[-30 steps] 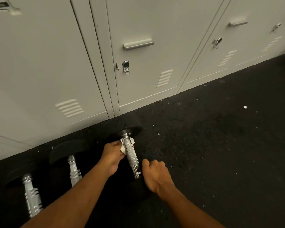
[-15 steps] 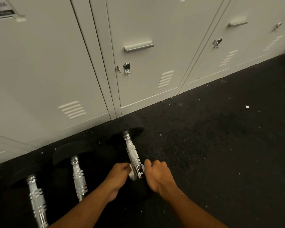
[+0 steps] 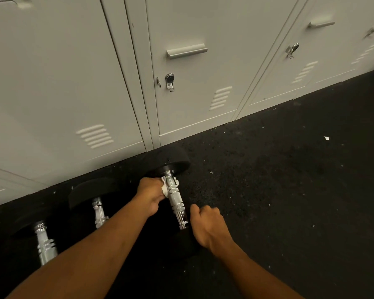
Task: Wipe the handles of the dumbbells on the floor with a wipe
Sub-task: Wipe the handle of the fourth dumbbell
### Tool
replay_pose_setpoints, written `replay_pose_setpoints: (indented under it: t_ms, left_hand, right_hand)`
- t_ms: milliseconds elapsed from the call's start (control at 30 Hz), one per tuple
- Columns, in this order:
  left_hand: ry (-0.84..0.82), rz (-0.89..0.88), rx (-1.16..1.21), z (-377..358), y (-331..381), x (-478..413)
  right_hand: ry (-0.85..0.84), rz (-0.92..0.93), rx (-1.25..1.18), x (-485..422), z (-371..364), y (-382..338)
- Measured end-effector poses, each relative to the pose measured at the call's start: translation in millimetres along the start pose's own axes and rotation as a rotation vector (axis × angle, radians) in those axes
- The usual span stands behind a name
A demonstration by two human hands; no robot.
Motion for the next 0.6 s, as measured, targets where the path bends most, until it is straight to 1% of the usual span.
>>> replay_pose_setpoints:
  t_ms: [167,233,367,500,600]
  left_hand:
    - [-0.007,-0.080,-0.054,1.0,-6.5,12.6]
    - [-0.014,-0.081,-0.101,2.9,-17.5,16.4]
    - [-0.043,-0.075,-0.337,6.7,-49.2,24.9]
    - [-0.062,-0.060,-0.540,3.9,-58.8,45.3]
    - [-0.063,-0.021,-0.483,3.4,-61.1,48.8]
  right_hand:
    - [0.000,0.033,0.096,-1.6,-3.1,-0.6]
    - [0.005,0.033,0.086,-1.8,-3.2,-0.9]
    - [0.018,0.015,0.041,-0.1,0.7,-3.4]
    - [0.032,0.006,0.057,1.4,3.0,-3.7]
    - [0.040,-0.008,0.025,1.2,3.3,-3.3]
Point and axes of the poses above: each hand's wrist, its own x-axis away from the middle knuckle, its own z-axis out of the back of the hand, y = z × x, the point moved 7 cm from there along -x, towards the middle knuckle, and after that the axes turned 2 degrees about -z, right-handed, at the moved point
